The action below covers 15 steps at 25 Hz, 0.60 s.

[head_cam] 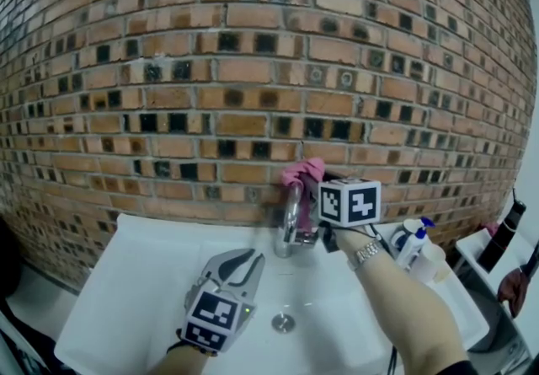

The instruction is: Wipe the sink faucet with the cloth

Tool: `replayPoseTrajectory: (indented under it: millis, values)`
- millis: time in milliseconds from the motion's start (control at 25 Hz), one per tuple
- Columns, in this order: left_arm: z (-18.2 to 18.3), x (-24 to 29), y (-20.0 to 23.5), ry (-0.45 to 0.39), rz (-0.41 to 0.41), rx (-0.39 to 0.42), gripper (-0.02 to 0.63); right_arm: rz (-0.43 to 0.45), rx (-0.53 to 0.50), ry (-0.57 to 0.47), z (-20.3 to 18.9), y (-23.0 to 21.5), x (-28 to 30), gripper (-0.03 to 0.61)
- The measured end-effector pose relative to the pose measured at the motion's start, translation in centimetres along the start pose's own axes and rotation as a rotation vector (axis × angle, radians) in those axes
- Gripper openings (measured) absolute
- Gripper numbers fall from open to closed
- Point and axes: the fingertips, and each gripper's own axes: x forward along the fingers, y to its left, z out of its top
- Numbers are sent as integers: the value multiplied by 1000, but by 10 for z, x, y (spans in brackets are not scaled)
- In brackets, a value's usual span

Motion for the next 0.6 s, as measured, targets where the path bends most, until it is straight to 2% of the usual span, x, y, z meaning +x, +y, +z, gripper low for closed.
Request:
replayPoseTrajectory:
  millis: [600]
  values:
    - [0, 1, -2, 6, -8, 6, 58, 14, -88, 73, -25, -2, 15, 127]
